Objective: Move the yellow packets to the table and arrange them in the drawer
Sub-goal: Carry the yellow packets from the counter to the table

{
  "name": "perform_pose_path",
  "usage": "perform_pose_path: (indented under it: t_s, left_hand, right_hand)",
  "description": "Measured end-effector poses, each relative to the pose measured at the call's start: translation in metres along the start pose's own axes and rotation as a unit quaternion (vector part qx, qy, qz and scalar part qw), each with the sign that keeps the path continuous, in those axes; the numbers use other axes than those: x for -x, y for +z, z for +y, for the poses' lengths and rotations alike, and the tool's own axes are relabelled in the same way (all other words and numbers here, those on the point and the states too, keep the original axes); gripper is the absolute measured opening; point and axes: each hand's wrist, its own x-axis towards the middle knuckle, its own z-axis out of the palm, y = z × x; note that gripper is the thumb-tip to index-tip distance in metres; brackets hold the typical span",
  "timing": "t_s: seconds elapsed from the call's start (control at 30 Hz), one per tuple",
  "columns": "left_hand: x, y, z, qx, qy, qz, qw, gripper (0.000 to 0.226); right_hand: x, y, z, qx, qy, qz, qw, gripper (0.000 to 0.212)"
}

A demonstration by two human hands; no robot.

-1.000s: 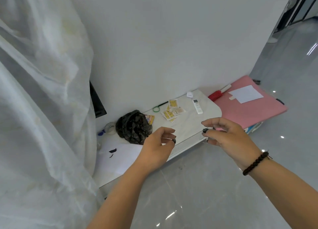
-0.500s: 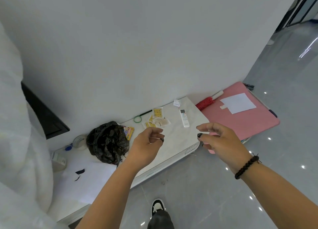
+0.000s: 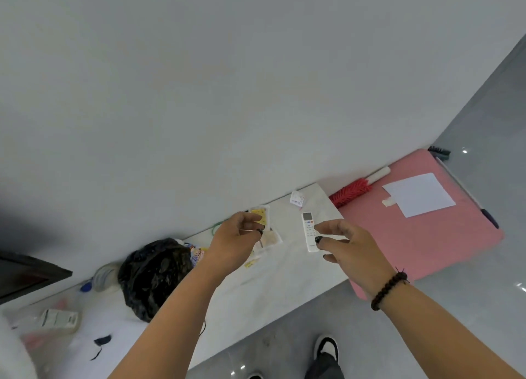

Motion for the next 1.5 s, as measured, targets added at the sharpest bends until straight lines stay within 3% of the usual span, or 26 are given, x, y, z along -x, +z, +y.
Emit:
perform_pose_path:
  t_s: [0.37,0.53,0.67,1.1,1.3,1.4,1.43,1.5]
  left_hand:
    - [-0.094,0.060,0.009,0.075,-0.084,0.129,0.985,0.028]
    - [-0.150,0.091,-0.028,0.075,-0.092,0.150,0.982,0.034]
    - [-0.196,0.110,-0.081,0.074,-0.123,0.171,0.975,0.039]
    - [-0.244,0.130,-0.233,-0.022,-0.214,0.182,0.960,0.053]
    - [-0.278,0.123,-0.257,0.041,-0.272,0.213,0.937,0.062]
    - [-0.301,0.127,-0.261,0.150,-0.319,0.224,0.909,0.050]
    - [-0.307,0.130,-0.262,0.153,-0.324,0.226,0.906,0.043]
    - [-0.318,0.138,-0.265,0.109,-0.334,0.234,0.907,0.056]
  right_hand:
    - [-0.153,-0.032,-0.010,0.073,0.021,-0.126,0.989,0.018]
    - [-0.219,-0.029,0.019,0.023,0.033,-0.123,0.992,0.019]
    - [-0.266,-0.016,0.064,-0.069,0.102,-0.085,0.989,0.020]
    - [-0.297,0.042,0.205,-0.068,0.232,-0.093,0.966,0.018]
    - [-0.301,0.054,0.228,-0.059,0.277,-0.092,0.955,0.017]
    - [-0.304,0.057,0.232,-0.070,0.280,-0.085,0.954,0.018]
    - [-0.304,0.058,0.233,-0.076,0.281,-0.083,0.953,0.018]
    - [-0.302,0.059,0.236,-0.082,0.282,-0.080,0.953,0.018]
